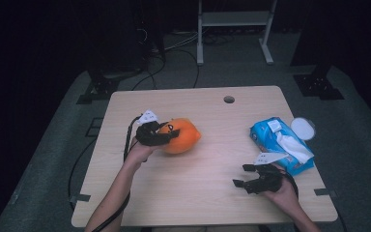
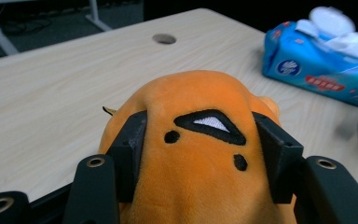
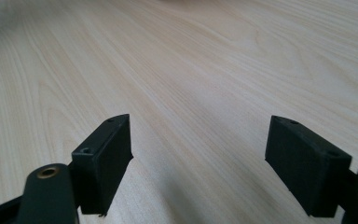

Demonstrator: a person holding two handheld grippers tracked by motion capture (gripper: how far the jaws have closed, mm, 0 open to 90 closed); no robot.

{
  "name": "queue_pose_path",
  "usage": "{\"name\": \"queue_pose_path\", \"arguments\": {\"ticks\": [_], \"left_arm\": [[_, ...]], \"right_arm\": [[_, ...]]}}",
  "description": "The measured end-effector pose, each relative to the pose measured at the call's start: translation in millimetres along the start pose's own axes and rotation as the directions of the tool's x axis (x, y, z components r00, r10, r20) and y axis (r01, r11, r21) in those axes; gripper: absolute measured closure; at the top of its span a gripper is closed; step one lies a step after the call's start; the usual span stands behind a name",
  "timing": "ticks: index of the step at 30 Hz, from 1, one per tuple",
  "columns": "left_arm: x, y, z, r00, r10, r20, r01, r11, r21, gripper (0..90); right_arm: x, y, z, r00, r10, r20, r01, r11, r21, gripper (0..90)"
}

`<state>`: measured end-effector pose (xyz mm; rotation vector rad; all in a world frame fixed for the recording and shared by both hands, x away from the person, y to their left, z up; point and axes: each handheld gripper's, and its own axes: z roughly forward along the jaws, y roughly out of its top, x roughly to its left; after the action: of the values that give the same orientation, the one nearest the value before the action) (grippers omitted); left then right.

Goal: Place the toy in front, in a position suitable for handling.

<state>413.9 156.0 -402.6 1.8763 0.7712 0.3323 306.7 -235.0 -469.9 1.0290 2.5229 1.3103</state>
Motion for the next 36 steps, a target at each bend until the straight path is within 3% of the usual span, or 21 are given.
{"name": "queue_pose_path", "arguments": {"ticks": [5,10,14,22,29,33,36], "left_arm": [[-18.2,9.7,-3.2,0.9981,0.042,0.046,-0.042,0.999,-0.013,44.1],[-39.3,12.4,-5.7,0.9898,0.074,0.122,-0.072,0.9972,-0.023,44.3],[-60.7,10.4,-6.4,0.9762,0.107,0.189,-0.102,0.9942,-0.035,44.3],[-89.0,-4.3,1.1,0.956,0.136,0.26,-0.141,0.9901,0.0,44.3],[-96.9,-19.7,11.6,0.9517,0.121,0.282,-0.134,0.9906,0.026,44.3],[-103.7,-34.4,16.5,0.9544,0.135,0.266,-0.155,0.9863,0.056,42.4],[-107.3,-43.9,14.1,0.9539,0.139,0.266,-0.153,0.9879,0.029,35.8]], "right_arm": [[-1.0,0.1,-1.1,1.0,-0.001,0.006,0.001,1.0,-0.002,21.4],[-3.5,-0.4,-3.2,0.9998,-0.001,0.02,0.001,1.0,0.001,21.4],[-6.9,-0.7,-5.9,0.9994,0.006,0.033,-0.006,1.0,-0.005,21.4],[-10.3,-1.4,-10.1,0.9989,0.018,0.044,-0.017,1.0,-0.015,21.4],[-12.5,-2.0,-13.5,0.9984,0.02,0.054,-0.019,1.0,-0.023,21.4],[-14.1,-2.2,-14.5,0.998,0.021,0.06,-0.019,0.999,-0.027,21.4],[-14.8,-2.0,-14.8,0.9977,0.019,0.064,-0.017,1.0,-0.026,21.4]]}}
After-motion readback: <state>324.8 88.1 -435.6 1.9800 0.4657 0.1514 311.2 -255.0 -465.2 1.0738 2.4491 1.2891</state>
